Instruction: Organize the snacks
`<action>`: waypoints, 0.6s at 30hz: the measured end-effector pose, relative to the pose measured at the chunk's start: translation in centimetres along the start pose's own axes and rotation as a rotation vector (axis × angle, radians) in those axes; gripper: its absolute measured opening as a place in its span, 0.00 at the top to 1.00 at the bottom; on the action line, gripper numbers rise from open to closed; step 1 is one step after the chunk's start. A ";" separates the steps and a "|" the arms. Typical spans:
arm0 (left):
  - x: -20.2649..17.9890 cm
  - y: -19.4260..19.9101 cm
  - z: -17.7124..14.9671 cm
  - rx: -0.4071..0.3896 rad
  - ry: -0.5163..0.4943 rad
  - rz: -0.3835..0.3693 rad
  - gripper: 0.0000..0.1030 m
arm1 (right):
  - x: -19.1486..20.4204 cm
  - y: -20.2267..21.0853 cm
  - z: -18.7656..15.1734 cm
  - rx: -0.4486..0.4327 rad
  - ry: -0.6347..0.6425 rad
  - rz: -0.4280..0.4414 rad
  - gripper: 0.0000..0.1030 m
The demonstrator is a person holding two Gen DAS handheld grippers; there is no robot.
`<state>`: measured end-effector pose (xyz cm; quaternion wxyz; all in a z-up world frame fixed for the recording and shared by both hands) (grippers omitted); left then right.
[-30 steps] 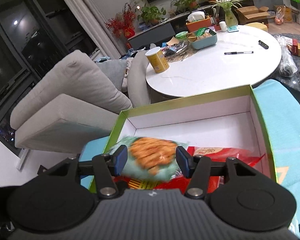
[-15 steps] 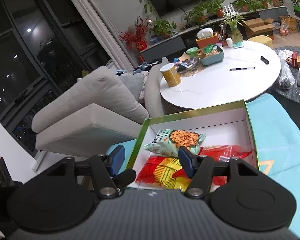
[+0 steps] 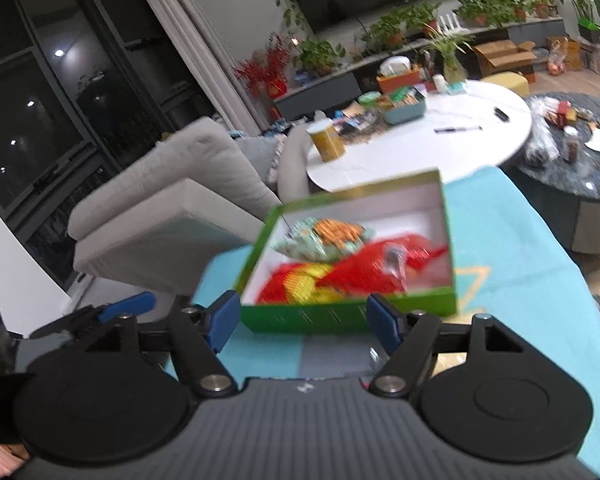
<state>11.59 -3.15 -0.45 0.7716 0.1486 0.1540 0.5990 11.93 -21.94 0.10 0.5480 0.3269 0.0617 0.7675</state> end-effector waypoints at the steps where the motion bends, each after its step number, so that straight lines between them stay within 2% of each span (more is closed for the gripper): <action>1: -0.1 0.2 -0.5 0.008 0.003 -0.003 0.16 | -0.5 0.1 -0.5 0.006 0.000 -0.012 0.28; 10: -2.9 0.1 -4.3 0.078 -0.027 -0.064 0.16 | -5.3 0.7 -4.3 0.043 -0.020 -0.137 0.23; 18: -6.1 -0.9 -7.7 0.141 -0.048 -0.133 0.16 | -7.5 0.4 -6.7 0.095 -0.059 -0.151 0.23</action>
Point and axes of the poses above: each gripper's, at about its wrist camera, not at the fingertips, and y roughly against the way its jaws point, x to its left, z to its top, the point moved 5 cm from there along -y, roughly the way its jaws point, and after that the axes turned 9 degrees about -x, right-handed, at the moved point
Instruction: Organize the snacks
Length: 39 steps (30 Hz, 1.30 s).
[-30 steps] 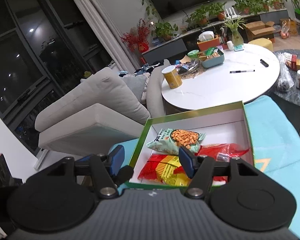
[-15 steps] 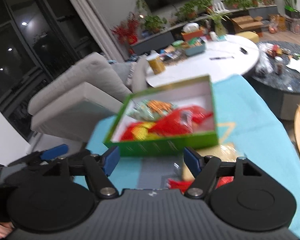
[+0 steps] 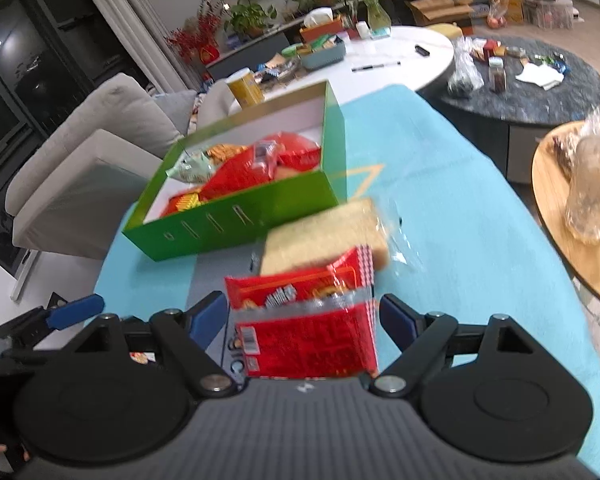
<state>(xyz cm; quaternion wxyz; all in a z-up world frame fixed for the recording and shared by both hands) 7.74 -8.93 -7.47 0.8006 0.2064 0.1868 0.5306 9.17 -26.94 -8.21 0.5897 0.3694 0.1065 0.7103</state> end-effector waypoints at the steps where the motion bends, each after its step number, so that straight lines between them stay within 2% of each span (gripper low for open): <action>1: -0.3 -0.2 -0.2 0.007 -0.004 -0.004 0.16 | -0.1 -0.1 -0.1 0.005 -0.003 0.000 0.22; 8: -2.3 -1.5 -1.0 0.042 -0.028 -0.049 0.16 | -0.9 -0.7 -0.9 0.027 -0.017 0.001 0.22; 18: -3.8 -4.4 -1.6 0.102 -0.040 -0.072 0.18 | -0.9 -2.1 -1.6 0.068 -0.032 0.023 0.22; 21: -4.5 -5.2 -1.8 0.110 -0.066 -0.089 0.26 | -0.9 -2.4 -1.7 0.074 -0.038 0.026 0.22; 23: -4.7 -5.7 -1.8 0.119 -0.068 -0.093 0.35 | -0.8 -2.6 -1.8 0.079 -0.033 0.026 0.22; 26: -4.9 -6.2 -1.8 0.127 -0.052 -0.124 0.38 | -0.8 -2.8 -2.0 0.085 -0.028 0.026 0.22; 29: -5.2 -6.2 -1.7 0.127 -0.050 -0.158 0.44 | -0.8 -2.9 -2.0 0.092 -0.028 0.035 0.23; 31: -5.4 -5.9 -1.6 0.117 -0.056 -0.155 0.44 | -0.6 -2.9 -2.0 0.096 -0.026 0.045 0.26; 39: -4.6 -3.0 -0.5 0.043 -0.066 -0.140 0.44 | 1.5 -1.3 -1.6 0.066 -0.007 0.080 0.26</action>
Point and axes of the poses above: each gripper's, at about its wrist camera, not at the fingertips, and y roughly against the way its jaws point, x to its left, z to its top, the point moved 5 cm from there along -y, roughly the way its jaws point, and after that the axes turned 9 degrees about -x, right-handed, at the moved point
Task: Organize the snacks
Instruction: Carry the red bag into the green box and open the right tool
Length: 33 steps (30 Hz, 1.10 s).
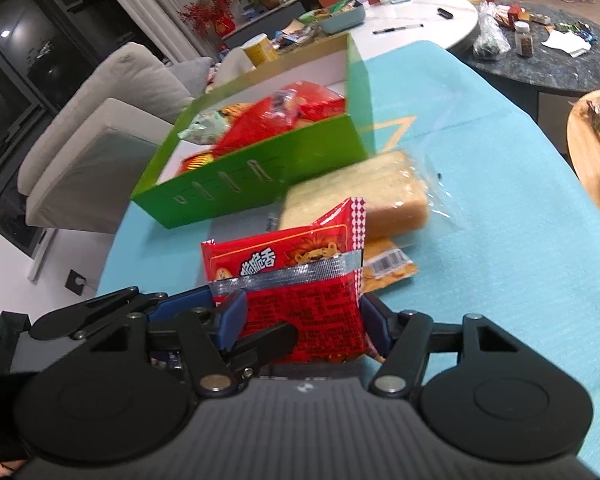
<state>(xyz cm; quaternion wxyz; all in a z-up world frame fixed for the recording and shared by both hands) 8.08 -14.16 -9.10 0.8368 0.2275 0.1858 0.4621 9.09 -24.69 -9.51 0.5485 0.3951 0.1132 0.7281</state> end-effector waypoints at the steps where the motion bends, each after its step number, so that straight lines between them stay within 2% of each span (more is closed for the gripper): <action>1: 0.1 0.5 0.2 -0.013 -0.002 0.007 0.44 | 0.4 0.2 0.1 -0.008 0.005 0.005 0.26; 15: 2.2 4.8 4.3 -0.156 -0.019 0.094 0.44 | 5.6 1.7 3.6 -0.096 0.073 0.084 0.26; 24: 3.2 4.6 6.7 -0.194 -0.030 0.129 0.43 | 7.1 1.2 6.2 -0.141 0.099 0.106 0.26; 33: 4.8 2.7 8.7 -0.198 -0.016 0.142 0.43 | 6.8 -0.9 8.6 -0.144 0.069 0.126 0.26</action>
Point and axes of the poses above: each gripper's, at about its wrist camera, not at the fingertips, and y roughly against the way its jaws point, x to its left, z to its top, the point moved 5 cm from there along -y, roughly the way its jaws point, and after that the axes turned 9 degrees about -x, right-handed, at the moved point
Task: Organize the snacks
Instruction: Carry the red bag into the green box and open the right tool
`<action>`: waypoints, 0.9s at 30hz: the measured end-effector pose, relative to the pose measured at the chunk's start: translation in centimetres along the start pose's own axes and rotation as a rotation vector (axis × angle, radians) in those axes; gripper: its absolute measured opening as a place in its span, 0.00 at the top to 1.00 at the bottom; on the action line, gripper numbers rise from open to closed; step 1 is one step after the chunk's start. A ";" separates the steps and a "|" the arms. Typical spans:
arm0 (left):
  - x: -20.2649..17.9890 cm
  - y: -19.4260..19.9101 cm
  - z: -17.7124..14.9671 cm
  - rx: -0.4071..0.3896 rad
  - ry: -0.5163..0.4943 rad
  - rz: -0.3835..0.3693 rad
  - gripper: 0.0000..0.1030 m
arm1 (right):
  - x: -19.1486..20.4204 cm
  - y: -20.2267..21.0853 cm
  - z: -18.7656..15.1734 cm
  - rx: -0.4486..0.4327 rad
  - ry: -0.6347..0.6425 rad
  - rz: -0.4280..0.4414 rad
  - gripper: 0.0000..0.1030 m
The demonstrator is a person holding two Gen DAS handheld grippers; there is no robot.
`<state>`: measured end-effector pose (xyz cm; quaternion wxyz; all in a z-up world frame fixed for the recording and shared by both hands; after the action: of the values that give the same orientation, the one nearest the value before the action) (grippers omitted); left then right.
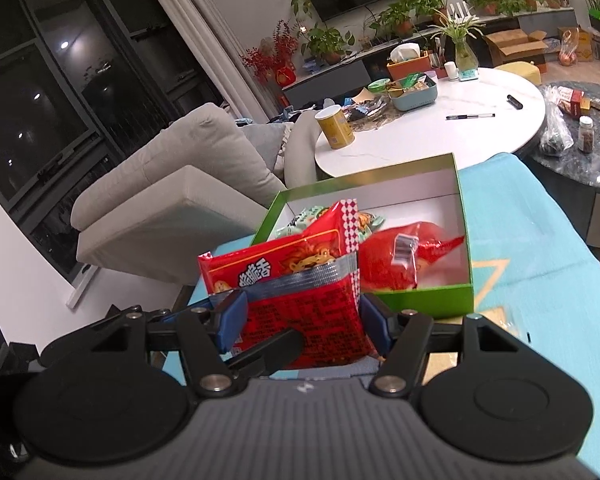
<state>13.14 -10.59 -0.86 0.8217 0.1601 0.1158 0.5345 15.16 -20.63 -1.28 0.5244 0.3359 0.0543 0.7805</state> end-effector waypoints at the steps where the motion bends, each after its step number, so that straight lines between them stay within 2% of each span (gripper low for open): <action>1: 0.1 -0.4 0.2 0.002 -0.001 0.002 0.43 | -0.1 -0.4 0.3 -0.001 -0.002 -0.001 0.26; 11: 1.6 -4.7 1.9 0.010 -0.005 0.020 0.42 | -1.0 -3.2 2.5 -0.024 -0.001 -0.018 0.26; 21: 2.6 -9.0 1.5 0.048 -0.007 0.034 0.41 | -3.2 -6.6 3.3 -0.008 -0.051 -0.024 0.26; 25: 3.3 -10.2 1.2 0.055 0.006 0.053 0.34 | -3.7 -7.6 3.3 -0.005 -0.073 -0.032 0.26; 27: 3.7 -10.6 0.9 0.060 0.001 0.085 0.29 | -4.0 -7.6 3.4 -0.028 -0.068 -0.080 0.26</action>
<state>23.85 -11.27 -4.23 0.7930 0.1892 0.1253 0.5654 24.05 -21.61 -3.86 0.5613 0.3527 0.0389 0.7477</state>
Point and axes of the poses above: each gripper's, at about its wrist camera, not at the fingertips, and y roughly against the way its jaws point, x to its left, z to its top, the point moved 5 cm from there along -y, roughly the way its jaws point, and after that the axes turned 9 degrees about -x, right-handed, at the moved point
